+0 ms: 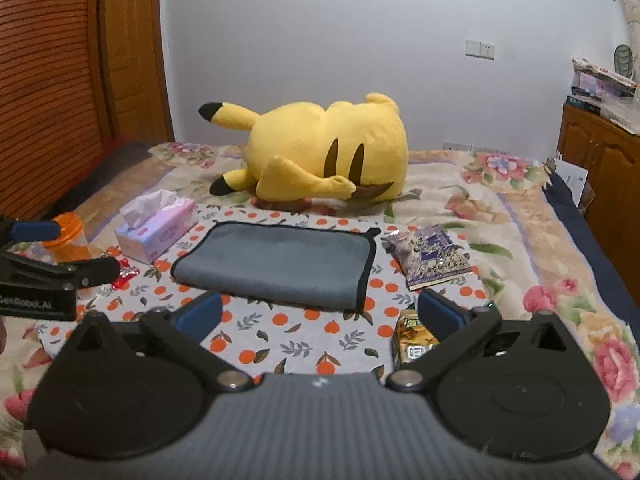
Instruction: Fold towel
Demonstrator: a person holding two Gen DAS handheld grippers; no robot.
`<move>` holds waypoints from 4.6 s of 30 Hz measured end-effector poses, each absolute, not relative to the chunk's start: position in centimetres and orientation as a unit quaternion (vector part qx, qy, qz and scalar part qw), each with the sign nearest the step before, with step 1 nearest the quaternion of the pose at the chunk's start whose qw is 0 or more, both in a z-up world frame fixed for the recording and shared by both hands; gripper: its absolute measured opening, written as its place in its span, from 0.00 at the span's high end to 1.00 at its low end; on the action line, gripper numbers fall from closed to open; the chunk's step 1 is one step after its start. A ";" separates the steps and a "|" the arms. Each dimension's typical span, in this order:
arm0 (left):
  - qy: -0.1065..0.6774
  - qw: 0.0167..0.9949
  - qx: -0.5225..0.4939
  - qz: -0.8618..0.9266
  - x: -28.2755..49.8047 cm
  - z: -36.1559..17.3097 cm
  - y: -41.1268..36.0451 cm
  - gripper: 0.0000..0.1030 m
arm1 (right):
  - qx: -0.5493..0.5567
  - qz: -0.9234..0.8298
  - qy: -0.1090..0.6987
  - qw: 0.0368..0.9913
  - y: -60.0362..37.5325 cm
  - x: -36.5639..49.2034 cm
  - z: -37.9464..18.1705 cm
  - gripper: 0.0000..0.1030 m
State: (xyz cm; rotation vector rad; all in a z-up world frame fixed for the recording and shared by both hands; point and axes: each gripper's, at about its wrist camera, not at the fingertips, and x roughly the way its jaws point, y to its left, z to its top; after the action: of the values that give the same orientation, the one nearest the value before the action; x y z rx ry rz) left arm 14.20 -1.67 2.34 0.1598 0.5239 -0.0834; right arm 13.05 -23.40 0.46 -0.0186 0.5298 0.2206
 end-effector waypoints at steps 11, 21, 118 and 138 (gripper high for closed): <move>0.249 0.965 0.078 -0.034 11.3 4.7 -2.1 0.00 | -0.005 0.102 0.250 0.963 -24.1 10.5 1.7 0.00; 0.248 0.965 0.085 -0.036 8.4 5.6 -1.9 0.00 | -0.003 0.103 0.238 0.966 -24.0 8.0 2.5 0.00; 0.231 0.972 0.041 0.000 2.0 -2.8 1.4 0.00 | 0.008 0.074 0.239 0.968 -23.9 3.3 -4.1 0.00; 0.204 0.978 0.044 0.004 1.4 -2.3 1.6 0.00 | 0.019 0.070 0.213 0.974 -24.3 2.7 -3.6 0.00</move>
State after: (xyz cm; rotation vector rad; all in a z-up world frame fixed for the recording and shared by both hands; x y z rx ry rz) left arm 1.45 1.56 -2.31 0.0892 0.4109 0.0088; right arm 2.70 -24.26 -3.60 0.0380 0.4299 0.1410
